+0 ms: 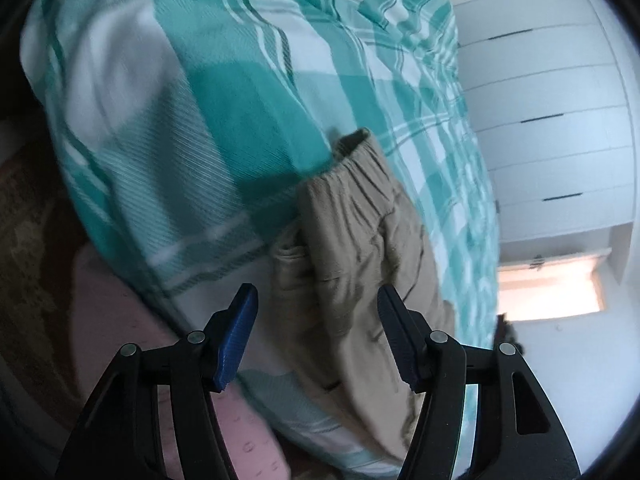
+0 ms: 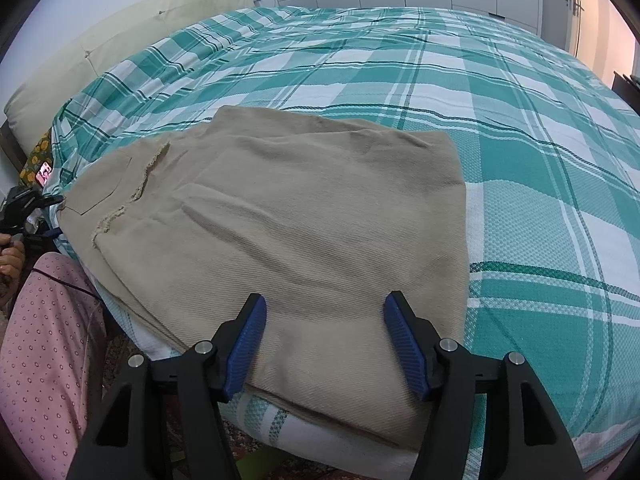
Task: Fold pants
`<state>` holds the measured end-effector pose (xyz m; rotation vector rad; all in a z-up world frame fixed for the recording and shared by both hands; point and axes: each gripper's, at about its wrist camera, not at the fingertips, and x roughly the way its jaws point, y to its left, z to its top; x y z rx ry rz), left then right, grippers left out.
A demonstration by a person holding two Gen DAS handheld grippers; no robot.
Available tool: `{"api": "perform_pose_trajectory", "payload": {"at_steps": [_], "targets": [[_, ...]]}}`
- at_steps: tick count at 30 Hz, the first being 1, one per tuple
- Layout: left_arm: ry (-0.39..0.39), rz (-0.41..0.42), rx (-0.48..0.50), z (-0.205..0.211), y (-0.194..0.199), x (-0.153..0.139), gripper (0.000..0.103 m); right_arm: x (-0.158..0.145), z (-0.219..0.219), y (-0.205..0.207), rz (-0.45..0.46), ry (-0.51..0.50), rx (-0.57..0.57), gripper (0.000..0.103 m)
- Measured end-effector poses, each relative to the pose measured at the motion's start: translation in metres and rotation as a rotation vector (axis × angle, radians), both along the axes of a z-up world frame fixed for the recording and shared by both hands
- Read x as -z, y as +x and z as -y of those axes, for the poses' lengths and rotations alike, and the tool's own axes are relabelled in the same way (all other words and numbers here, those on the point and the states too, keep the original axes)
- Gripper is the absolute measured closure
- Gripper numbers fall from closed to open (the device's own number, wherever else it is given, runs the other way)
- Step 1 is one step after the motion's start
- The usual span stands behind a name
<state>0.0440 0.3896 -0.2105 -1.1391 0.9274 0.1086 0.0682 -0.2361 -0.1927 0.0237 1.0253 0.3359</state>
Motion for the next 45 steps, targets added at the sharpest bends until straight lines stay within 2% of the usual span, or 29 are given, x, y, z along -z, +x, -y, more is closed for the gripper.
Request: {"api": "perform_pose_trajectory", "payload": {"at_steps": [1, 2, 3, 6, 7, 8, 9, 10, 11, 12, 13, 14, 15, 17, 20, 23, 25, 28, 31, 33, 36, 37, 39, 40, 41, 43, 45], "targets": [[-0.003, 0.009, -0.009, 0.002, 0.0, 0.0, 0.057, 0.0, 0.0, 0.0, 0.001, 0.0, -0.001, 0.041], [0.028, 0.004, -0.027, 0.003, -0.003, -0.002, 0.079, 0.0, -0.001, 0.0, 0.001, 0.0, 0.0, 0.041], [0.031, 0.016, -0.033, 0.005, -0.005, -0.003, 0.084, 0.0, -0.001, 0.0, 0.001, 0.001, 0.0, 0.041], [0.011, 0.036, -0.045, 0.002, -0.012, -0.001, 0.085, 0.0, -0.001, 0.0, 0.001, 0.001, 0.001, 0.041], [0.024, 0.032, -0.036, 0.002, -0.011, -0.001, 0.08, 0.0, -0.001, 0.0, 0.002, 0.0, 0.0, 0.041], [0.037, 0.011, -0.027, 0.001, -0.008, 0.0, 0.066, 0.0, -0.001, 0.0, 0.003, -0.002, 0.0, 0.041], [0.038, -0.003, -0.023, 0.002, -0.003, 0.002, 0.057, 0.0, -0.001, 0.0, 0.003, -0.002, 0.001, 0.04], [0.037, -0.007, -0.021, 0.003, -0.003, 0.002, 0.041, 0.0, -0.001, 0.0, 0.003, -0.003, 0.001, 0.04], [0.034, 0.007, -0.022, 0.004, -0.001, 0.001, 0.043, 0.0, -0.001, 0.0, 0.003, -0.004, 0.002, 0.04], [0.029, 0.017, -0.025, 0.004, 0.001, 0.001, 0.057, 0.0, -0.001, 0.0, 0.003, -0.003, 0.001, 0.04], [0.018, 0.023, -0.034, 0.005, 0.001, 0.001, 0.08, 0.0, -0.001, 0.0, 0.003, -0.002, 0.0, 0.04], [0.008, 0.027, -0.051, 0.004, -0.001, -0.001, 0.086, 0.0, -0.001, 0.0, 0.003, -0.001, 0.001, 0.04], [-0.001, 0.043, -0.065, 0.004, -0.004, -0.005, 0.087, 0.0, -0.001, 0.0, 0.002, -0.001, 0.001, 0.04], [0.028, 0.071, -0.061, 0.009, -0.009, -0.021, 0.088, 0.0, -0.002, 0.0, 0.001, 0.001, 0.001, 0.04], [0.111, 0.147, -0.017, 0.032, -0.008, -0.067, 0.089, 0.0, -0.002, 0.001, 0.003, 0.003, 0.002, 0.04], [0.256, 0.257, 0.107, 0.081, 0.001, -0.13, 0.089, 0.0, -0.003, 0.0, 0.003, 0.003, 0.003, 0.04], [0.369, 0.332, 0.226, 0.131, 0.007, -0.171, 0.089, -0.001, -0.003, 0.0, 0.003, 0.005, 0.003, 0.04], [0.461, 0.42, 0.405, 0.21, 0.014, -0.206, 0.089, -0.01, 0.002, -0.002, 0.016, 0.045, 0.024, 0.04], [0.483, 0.464, 0.569, 0.287, 0.022, -0.203, 0.089, -0.023, 0.02, -0.007, 0.038, 0.183, 0.1, 0.04], [0.493, 0.447, 0.68, 0.346, 0.034, -0.177, 0.089, -0.034, 0.036, -0.011, 0.078, 0.238, 0.166, 0.04], [0.499, 0.351, 0.837, 0.417, 0.053, -0.113, 0.08, -0.045, 0.057, -0.017, 0.136, 0.254, 0.242, 0.04], [0.504, 0.289, 0.912, 0.441, 0.063, -0.086, 0.069, -0.047, 0.064, -0.018, 0.143, 0.259, 0.262, 0.04], [0.511, 0.181, 0.994, 0.468, 0.069, -0.053, 0.065, -0.046, 0.076, -0.019, 0.141, 0.276, 0.3, 0.04], [0.508, 0.17, 0.993, 0.472, 0.064, -0.051, 0.06, -0.046, 0.081, -0.02, 0.137, 0.284, 0.316, 0.04], [0.487, 0.197, 0.974, 0.469, 0.059, -0.059, 0.043, -0.046, 0.086, -0.022, 0.135, 0.295, 0.329, 0.04], [0.423, 0.271, 0.946, 0.455, 0.05, -0.081, 0.02, -0.048, 0.091, -0.024, 0.147, 0.326, 0.329, 0.04], [0.399, 0.342, 0.895, 0.43, 0.04, -0.107, 0.016, -0.054, 0.092, -0.025, 0.174, 0.357, 0.309, 0.04]]}}
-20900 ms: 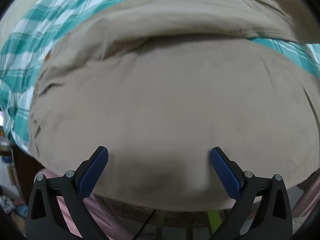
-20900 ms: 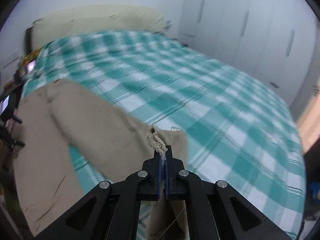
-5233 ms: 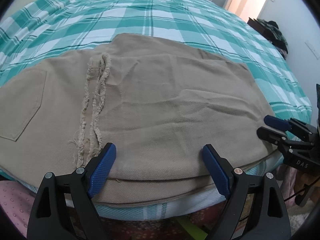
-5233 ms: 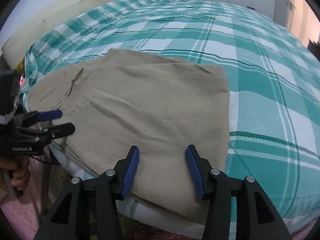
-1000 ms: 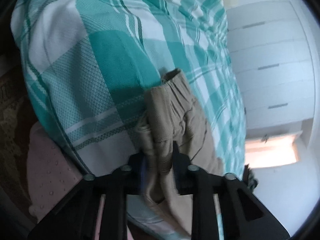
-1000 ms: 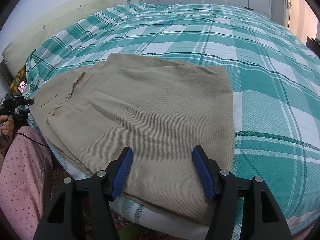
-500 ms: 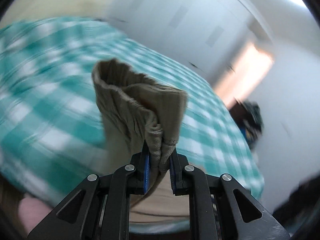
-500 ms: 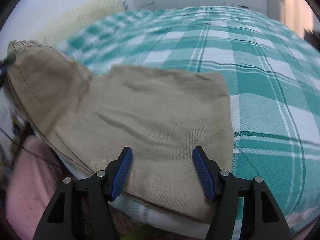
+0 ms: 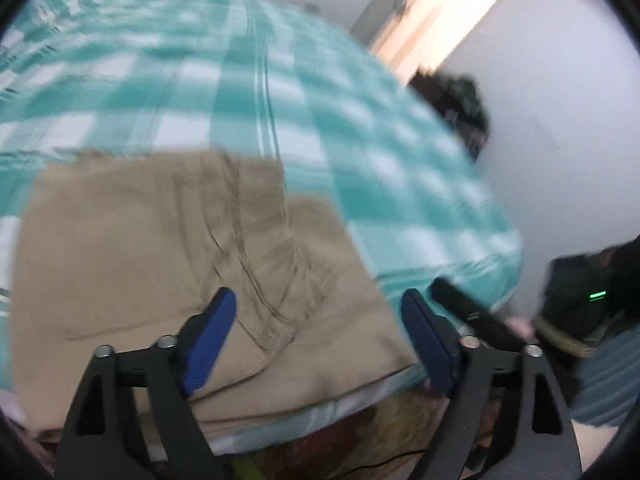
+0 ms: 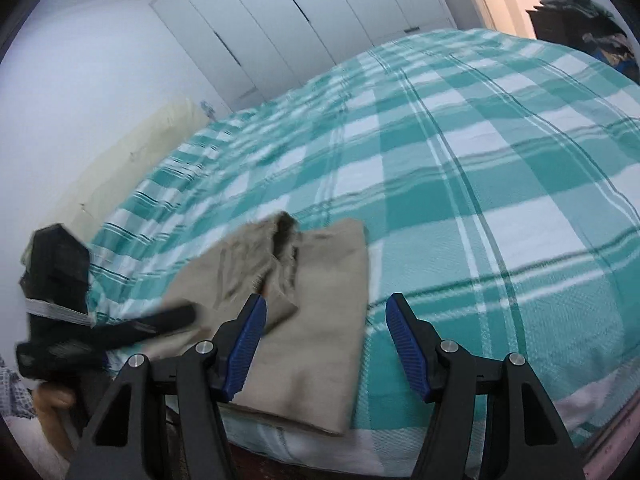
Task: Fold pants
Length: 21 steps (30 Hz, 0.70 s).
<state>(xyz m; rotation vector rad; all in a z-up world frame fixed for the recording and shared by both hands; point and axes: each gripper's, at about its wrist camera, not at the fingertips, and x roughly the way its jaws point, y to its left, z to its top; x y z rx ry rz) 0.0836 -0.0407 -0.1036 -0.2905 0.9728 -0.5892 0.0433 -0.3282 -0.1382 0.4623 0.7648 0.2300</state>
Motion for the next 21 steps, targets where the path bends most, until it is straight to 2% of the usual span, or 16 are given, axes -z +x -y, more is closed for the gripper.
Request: {"api": "perform_pose_trajectory", "payload": {"at_steps": [2, 4, 6, 8, 11, 13, 15, 20, 21], "targets": [[-0.026, 0.06, -0.051, -0.041, -0.012, -0.02, 0.014, -0.007, -0.005, 0.005, 0.029, 0.064, -0.05, 0.04], [0.021, 0.094, -0.146, -0.071, -0.011, -0.026, 0.014, -0.006, -0.017, 0.018, 0.002, 0.184, -0.154, 0.04], [0.079, 0.116, -0.251, -0.103, -0.014, -0.02, 0.014, 0.002, -0.037, 0.031, -0.095, 0.241, -0.243, 0.043], [0.142, 0.114, -0.336, -0.128, -0.019, -0.006, 0.015, 0.015, -0.062, 0.043, -0.195, 0.245, -0.306, 0.047], [0.164, 0.075, -0.427, -0.156, -0.029, 0.022, 0.017, 0.029, -0.079, 0.052, -0.259, 0.242, -0.298, 0.053], [0.154, 0.036, -0.443, -0.163, -0.034, 0.039, 0.02, 0.033, -0.083, 0.057, -0.272, 0.255, -0.273, 0.06], [0.157, 0.034, -0.437, -0.164, -0.03, 0.042, 0.023, 0.033, -0.083, 0.062, -0.284, 0.266, -0.239, 0.07], [0.185, 0.091, -0.389, -0.153, -0.027, 0.036, 0.023, 0.046, -0.081, 0.074, -0.349, 0.284, -0.176, 0.071], [0.189, 0.093, -0.375, -0.15, -0.028, 0.036, 0.023, 0.049, -0.081, 0.076, -0.358, 0.295, -0.165, 0.083]]}}
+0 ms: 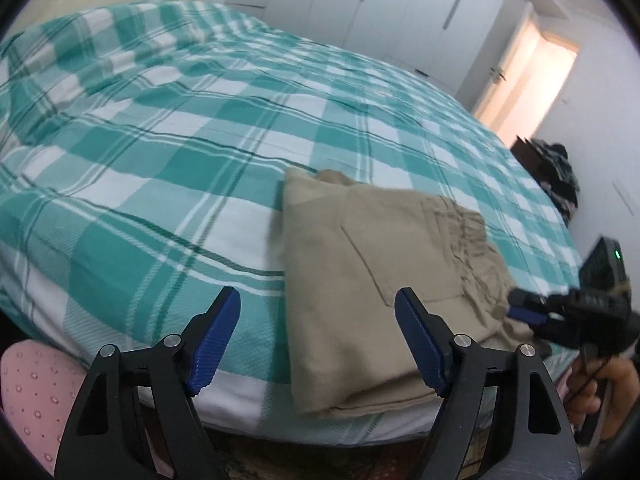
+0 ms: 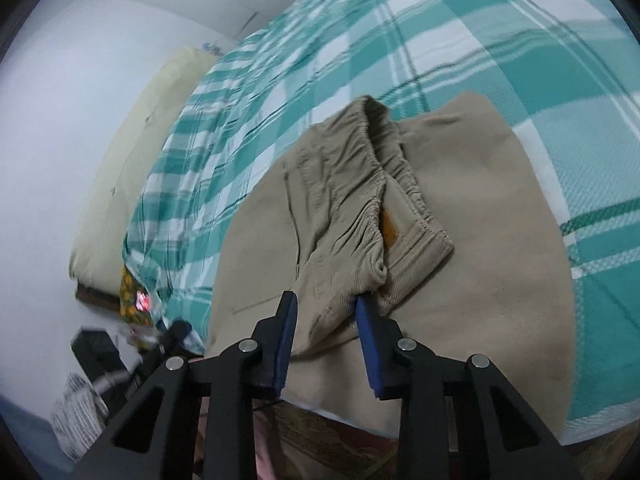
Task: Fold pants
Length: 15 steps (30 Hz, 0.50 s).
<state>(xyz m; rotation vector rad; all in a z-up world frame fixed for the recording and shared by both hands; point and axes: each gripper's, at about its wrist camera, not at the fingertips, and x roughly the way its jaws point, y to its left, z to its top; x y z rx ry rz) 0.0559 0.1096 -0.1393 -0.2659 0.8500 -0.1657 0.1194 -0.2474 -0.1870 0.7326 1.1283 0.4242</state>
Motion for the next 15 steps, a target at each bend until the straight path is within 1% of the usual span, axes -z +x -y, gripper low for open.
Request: {"api": "perform_pose_trajectory", "payload": {"at_steps": [1, 5, 6, 7, 9, 10, 11, 13, 14, 15], "targets": [[0.008, 0.0, 0.015, 0.003, -0.001, -0.001, 0.023, -0.002, -0.001, 0.004, 0.004, -0.023, 0.0, 0.095], [0.033, 0.007, 0.052, 0.011, -0.004, -0.003, 0.021, -0.038, 0.006, 0.002, 0.127, -0.03, -0.011, 0.094], [0.038, -0.006, 0.068, 0.014, -0.003, 0.0, 0.021, -0.041, 0.009, 0.002, 0.132, -0.032, -0.014, 0.094], [0.041, -0.03, 0.086, 0.018, 0.0, 0.006, 0.021, -0.038, 0.012, 0.002, 0.122, -0.039, -0.011, 0.094], [0.066, -0.09, 0.119, 0.027, 0.006, 0.019, 0.022, -0.02, 0.017, 0.003, 0.074, -0.069, 0.001, 0.094], [0.083, -0.111, 0.129, 0.032, 0.009, 0.024, 0.024, -0.006, 0.018, 0.005, 0.04, -0.067, 0.001, 0.094], [0.092, -0.122, 0.141, 0.037, 0.011, 0.028, 0.025, 0.0, 0.018, 0.004, 0.029, -0.05, 0.004, 0.093], [0.095, -0.117, 0.147, 0.041, 0.011, 0.028, 0.025, 0.001, 0.022, 0.0, 0.031, -0.008, 0.027, 0.086], [0.101, -0.116, 0.148, 0.042, 0.01, 0.028, 0.025, -0.002, 0.024, -0.003, 0.031, -0.01, 0.036, 0.075], [0.1, -0.117, 0.149, 0.041, 0.01, 0.028, 0.025, -0.004, 0.027, -0.005, 0.03, -0.013, 0.035, 0.055]]}}
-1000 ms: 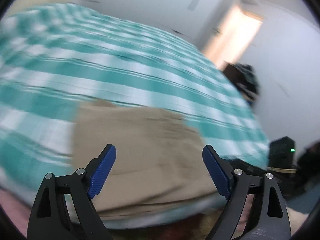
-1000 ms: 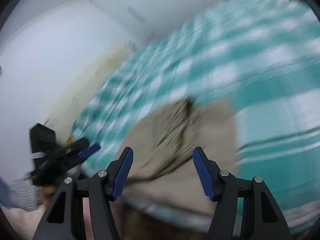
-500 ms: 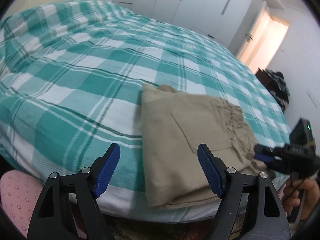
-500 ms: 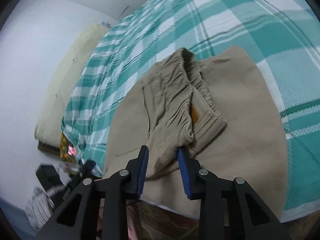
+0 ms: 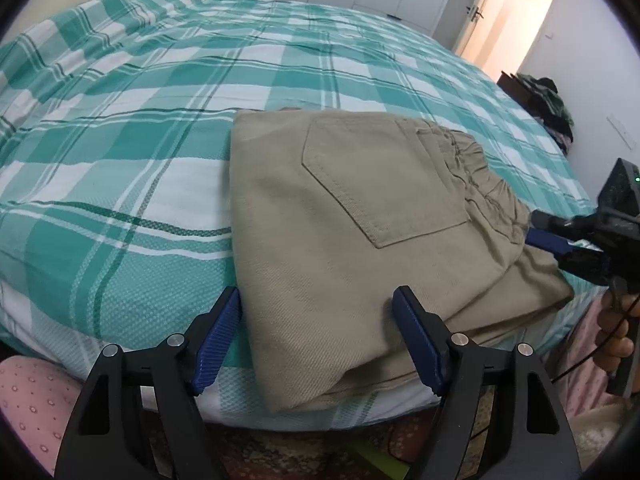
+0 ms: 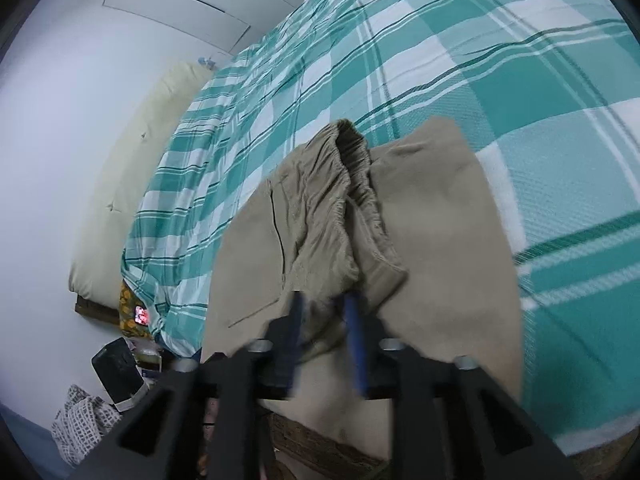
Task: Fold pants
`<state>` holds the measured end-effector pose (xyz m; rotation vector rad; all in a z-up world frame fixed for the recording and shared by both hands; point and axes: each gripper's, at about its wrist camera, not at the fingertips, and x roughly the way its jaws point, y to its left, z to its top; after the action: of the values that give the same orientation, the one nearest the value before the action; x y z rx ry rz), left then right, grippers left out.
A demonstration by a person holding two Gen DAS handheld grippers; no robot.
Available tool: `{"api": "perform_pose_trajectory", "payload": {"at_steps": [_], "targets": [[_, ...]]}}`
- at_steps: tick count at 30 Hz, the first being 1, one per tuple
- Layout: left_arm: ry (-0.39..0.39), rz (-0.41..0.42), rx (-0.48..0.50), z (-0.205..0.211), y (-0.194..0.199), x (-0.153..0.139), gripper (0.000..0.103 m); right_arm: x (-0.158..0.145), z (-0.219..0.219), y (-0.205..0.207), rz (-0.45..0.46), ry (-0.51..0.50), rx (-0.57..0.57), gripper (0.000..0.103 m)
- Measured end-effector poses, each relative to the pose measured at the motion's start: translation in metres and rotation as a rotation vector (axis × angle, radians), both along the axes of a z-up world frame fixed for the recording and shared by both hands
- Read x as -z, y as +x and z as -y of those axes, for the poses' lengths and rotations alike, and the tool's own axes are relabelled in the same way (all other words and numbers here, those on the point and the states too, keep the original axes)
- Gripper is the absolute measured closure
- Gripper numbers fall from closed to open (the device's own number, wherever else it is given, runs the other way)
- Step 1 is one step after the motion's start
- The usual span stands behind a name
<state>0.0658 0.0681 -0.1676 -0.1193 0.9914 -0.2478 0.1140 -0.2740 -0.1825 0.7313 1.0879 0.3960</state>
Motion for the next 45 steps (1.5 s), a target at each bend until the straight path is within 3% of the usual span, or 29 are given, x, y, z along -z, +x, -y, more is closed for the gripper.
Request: {"api": "perform_pose_trajectory", "payload": {"at_steps": [2, 10, 11, 12, 15, 17, 19, 21, 23, 25, 28, 30, 31, 32, 33, 34, 35, 37, 40, 43, 45], "targets": [[-0.014, -0.007, -0.002, -0.002, 0.001, 0.001, 0.025, 0.0, 0.005, -0.003, -0.01, 0.017, 0.0, 0.043], [-0.021, -0.016, -0.003, -0.002, 0.004, 0.005, 0.025, 0.023, -0.002, 0.029, -0.072, 0.019, -0.055, 0.043], [-0.029, -0.018, -0.003, -0.004, 0.004, 0.004, 0.025, 0.025, -0.008, 0.035, -0.079, 0.013, -0.076, 0.046], [-0.037, -0.018, -0.008, -0.006, 0.003, 0.001, 0.025, 0.026, -0.013, 0.039, -0.09, -0.01, -0.101, 0.072], [-0.138, 0.053, 0.008, -0.021, -0.014, -0.025, 0.023, 0.011, -0.021, 0.046, -0.091, 0.001, -0.13, 0.077], [-0.187, 0.153, 0.09, -0.023, -0.037, -0.049, 0.007, -0.014, -0.021, 0.045, -0.044, 0.073, -0.108, 0.078], [-0.12, 0.2, 0.147, -0.013, -0.05, -0.056, 0.005, -0.035, -0.024, 0.046, -0.013, 0.138, -0.096, 0.078], [-0.028, 0.158, 0.203, 0.006, -0.051, -0.044, 0.005, -0.058, -0.032, 0.049, 0.031, 0.177, -0.101, 0.078], [0.068, 0.109, 0.185, 0.018, -0.044, -0.029, 0.007, -0.075, -0.041, 0.052, 0.058, 0.205, -0.112, 0.078], [0.079, 0.09, 0.137, 0.017, -0.035, -0.024, 0.008, -0.087, -0.049, 0.051, 0.079, 0.21, -0.131, 0.078], [0.027, 0.058, 0.059, 0.001, -0.025, -0.021, 0.008, -0.099, -0.053, 0.043, 0.104, 0.201, -0.146, 0.078], [0.049, 0.03, 0.022, -0.007, -0.024, -0.014, 0.011, -0.1, -0.043, 0.037, 0.102, 0.222, -0.12, 0.078], [0.06, 0.004, 0.001, -0.011, -0.024, -0.01, 0.021, -0.1, -0.036, 0.034, 0.102, 0.239, -0.102, 0.078], [0.022, -0.028, -0.006, -0.017, -0.022, -0.006, 0.033, -0.101, -0.029, 0.032, 0.103, 0.253, -0.09, 0.078], [-0.012, -0.047, -0.018, -0.021, -0.02, -0.003, 0.049, -0.101, -0.022, 0.028, 0.103, 0.265, -0.075, 0.078], [-0.066, -0.075, -0.017, -0.027, -0.018, 0.001, 0.073, -0.103, -0.015, 0.026, 0.108, 0.272, -0.068, 0.078], [-0.134, -0.096, -0.003, -0.031, -0.016, 0.003, 0.08, -0.104, -0.007, 0.023, 0.116, 0.271, -0.06, 0.078], [-0.156, -0.103, 0.021, -0.029, -0.018, 0.003, 0.093, -0.103, 0.006, 0.015, 0.124, 0.227, -0.048, 0.078], [-0.104, -0.124, 0.045, -0.019, -0.018, 0.007, 0.092, -0.076, 0.025, -0.008, 0.078, 0.115, -0.026, 0.079], [-0.116, -0.195, 0.068, -0.015, -0.011, 0.018, 0.086, -0.028, 0.035, -0.028, 0.012, -0.134, -0.028, 0.079], [-0.048, -0.212, 0.078, -0.008, -0.012, 0.017, 0.077, -0.001, 0.031, -0.038, 0.011, -0.233, -0.056, 0.079]]}}
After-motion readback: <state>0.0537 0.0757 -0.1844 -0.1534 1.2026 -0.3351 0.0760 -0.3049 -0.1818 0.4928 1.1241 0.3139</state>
